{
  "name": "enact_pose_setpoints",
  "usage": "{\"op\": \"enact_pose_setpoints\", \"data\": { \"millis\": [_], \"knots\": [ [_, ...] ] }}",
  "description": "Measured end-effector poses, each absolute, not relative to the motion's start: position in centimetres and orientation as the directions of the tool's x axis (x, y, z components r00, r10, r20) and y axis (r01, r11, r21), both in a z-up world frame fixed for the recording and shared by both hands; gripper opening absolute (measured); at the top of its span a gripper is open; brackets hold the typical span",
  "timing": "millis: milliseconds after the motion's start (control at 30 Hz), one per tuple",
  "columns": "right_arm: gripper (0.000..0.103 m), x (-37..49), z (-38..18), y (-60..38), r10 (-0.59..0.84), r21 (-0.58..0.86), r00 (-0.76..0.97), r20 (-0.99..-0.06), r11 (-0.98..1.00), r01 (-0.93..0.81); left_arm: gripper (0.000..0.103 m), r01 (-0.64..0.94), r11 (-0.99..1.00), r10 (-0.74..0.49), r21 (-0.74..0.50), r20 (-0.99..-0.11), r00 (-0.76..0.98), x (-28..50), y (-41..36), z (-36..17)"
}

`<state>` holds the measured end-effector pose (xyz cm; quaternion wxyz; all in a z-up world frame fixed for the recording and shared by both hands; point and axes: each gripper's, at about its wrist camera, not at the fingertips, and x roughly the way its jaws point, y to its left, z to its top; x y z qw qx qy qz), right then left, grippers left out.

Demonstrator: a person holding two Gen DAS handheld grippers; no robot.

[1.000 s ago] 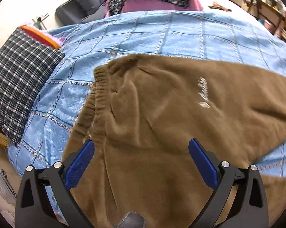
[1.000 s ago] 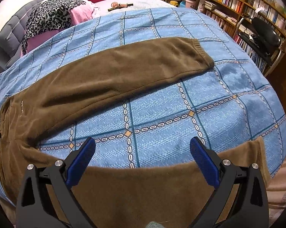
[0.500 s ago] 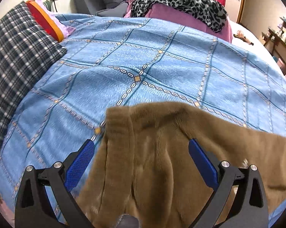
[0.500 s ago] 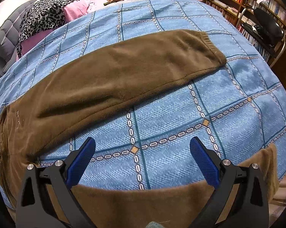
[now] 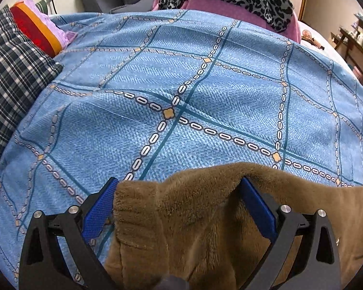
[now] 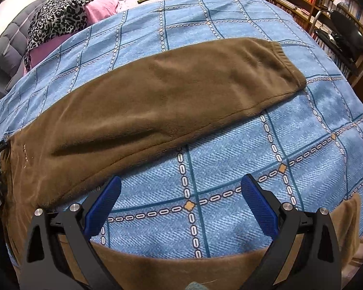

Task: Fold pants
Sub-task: 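Grasp the waistband with the left gripper while the right gripper approaches the leg cuff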

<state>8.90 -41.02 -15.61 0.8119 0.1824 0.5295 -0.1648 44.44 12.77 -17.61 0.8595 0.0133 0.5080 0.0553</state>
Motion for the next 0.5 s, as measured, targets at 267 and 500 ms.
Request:
{"op": "enact_pose_setpoints", "data": {
  "millis": [267,500],
  "knots": [
    [0.1,9.1,-15.2,-40.7,-0.024,0.189,0.44,-0.898,0.881,0.434,0.038,-0.062,0.998,0.008,-0.025,-0.875,0.484,43.0,13.4,-16.5],
    [0.1,9.3,-15.9,-43.7,0.023,0.262,0.441,-0.897,0.832,0.489,0.028,0.072,0.993,-0.118,-0.094,-0.81,0.574,38.1,12.2,-11.7]
  ]
}}
